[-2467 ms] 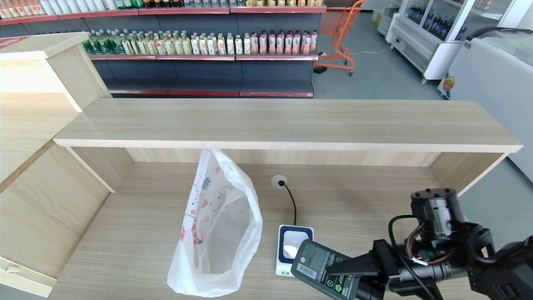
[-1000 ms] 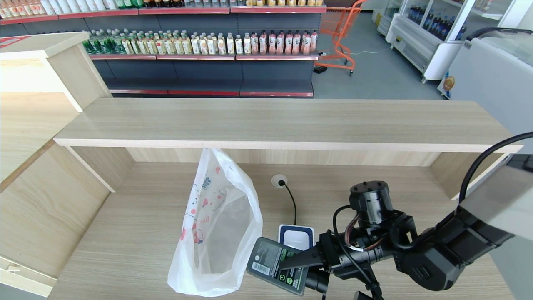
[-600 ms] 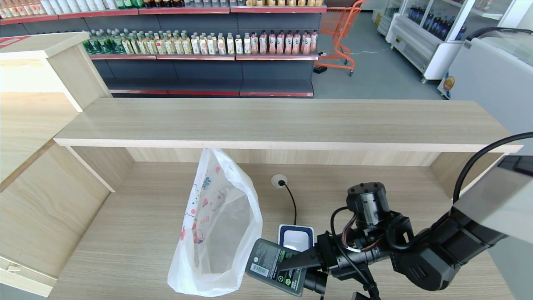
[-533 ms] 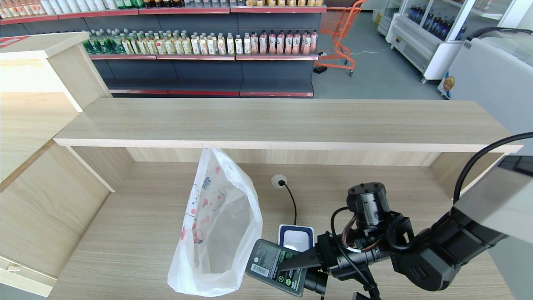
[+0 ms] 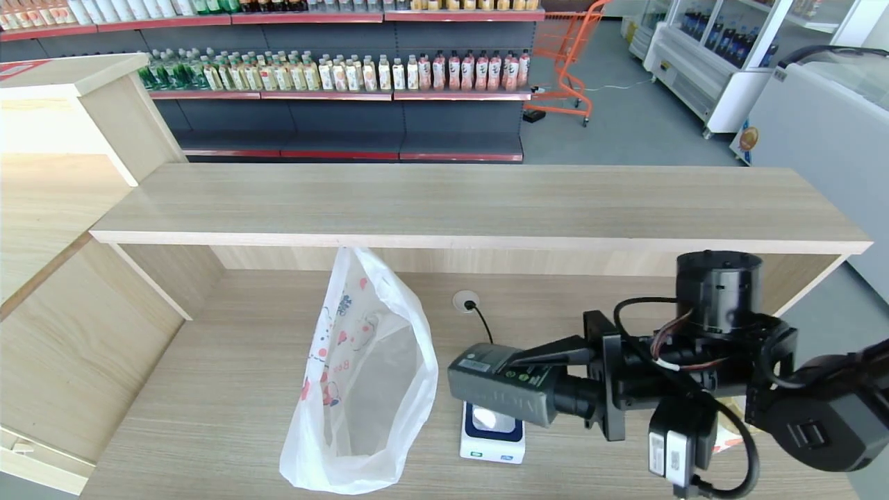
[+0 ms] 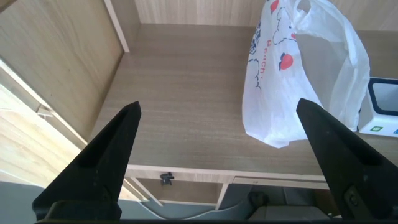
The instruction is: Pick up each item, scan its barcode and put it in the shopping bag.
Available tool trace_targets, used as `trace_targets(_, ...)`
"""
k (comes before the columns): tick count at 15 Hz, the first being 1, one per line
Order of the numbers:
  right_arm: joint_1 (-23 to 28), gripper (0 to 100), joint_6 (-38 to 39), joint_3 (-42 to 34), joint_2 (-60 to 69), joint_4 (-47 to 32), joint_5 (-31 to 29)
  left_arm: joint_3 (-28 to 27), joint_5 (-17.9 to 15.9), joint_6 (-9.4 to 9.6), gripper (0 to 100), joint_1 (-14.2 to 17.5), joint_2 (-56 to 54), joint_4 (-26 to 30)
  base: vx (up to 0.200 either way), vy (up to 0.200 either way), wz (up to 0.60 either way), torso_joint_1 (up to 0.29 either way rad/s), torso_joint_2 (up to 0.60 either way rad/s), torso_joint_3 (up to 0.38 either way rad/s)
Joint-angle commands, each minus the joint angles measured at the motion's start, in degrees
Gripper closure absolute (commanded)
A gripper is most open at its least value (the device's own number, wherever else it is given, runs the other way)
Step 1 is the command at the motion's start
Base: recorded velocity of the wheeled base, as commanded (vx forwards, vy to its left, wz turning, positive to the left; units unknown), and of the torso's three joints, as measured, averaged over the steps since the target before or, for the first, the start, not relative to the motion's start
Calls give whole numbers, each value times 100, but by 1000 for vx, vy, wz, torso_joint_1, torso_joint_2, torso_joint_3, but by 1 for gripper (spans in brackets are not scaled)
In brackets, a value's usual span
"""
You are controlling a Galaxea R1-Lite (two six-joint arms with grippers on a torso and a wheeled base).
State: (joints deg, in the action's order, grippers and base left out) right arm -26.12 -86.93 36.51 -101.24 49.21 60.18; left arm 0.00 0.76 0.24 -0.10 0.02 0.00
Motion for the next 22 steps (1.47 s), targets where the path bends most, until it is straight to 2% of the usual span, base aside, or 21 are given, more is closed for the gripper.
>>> trace_targets(1,1197,100,2576,-408,1748,88,-86,0,-5,-7,0,1,-2,0,0,0,0,0,0,0)
trace_targets(3,1804,100,5037,-425,1994,97,-604,0,4,2,0,1,-2,0,0,0,0,0,0,0)
trace_targets(4,1813,100,5942,-513,1968,80,-1132,0,4,2,0,1,-2,0,0,0,0,0,0,0)
trace_targets(6,1540,100,8438,-953,2038,44,-2081,0,-5,2,0,1,-2,0,0,0,0,0,0,0)
trace_targets(7,1364,100,9414,-1120,2021,44,-2468,0,-5,-7,0,1,-2,0,0,0,0,0,0,0)
trace_targets(8,1303,100,9853,-1164,1994,27,-2600,0,4,2,0,1,-2,0,0,0,0,0,0,0)
trace_targets(9,1074,100,10890,-1357,1924,-26,-2819,0,4,2,0,1,-2,0,0,0,0,0,0,0)
trace_targets(10,1004,100,11330,-1454,1889,-26,-2846,0,-5,2,0,1,-2,0,0,0,0,0,0,0)
trace_targets(11,951,100,11681,-1498,1792,-26,-2854,0,4,2,0,1,-2,0,0,0,0,0,0,0)
trace_targets(18,934,100,11717,-1533,1493,-26,-2854,0,-5,2,0,1,-2,0,0,0,0,0,0,0)
trace_targets(22,1022,100,11734,-1533,1423,-35,-2854,0,4,2,0,10,-2,0,0,200,0,-2,-4,4)
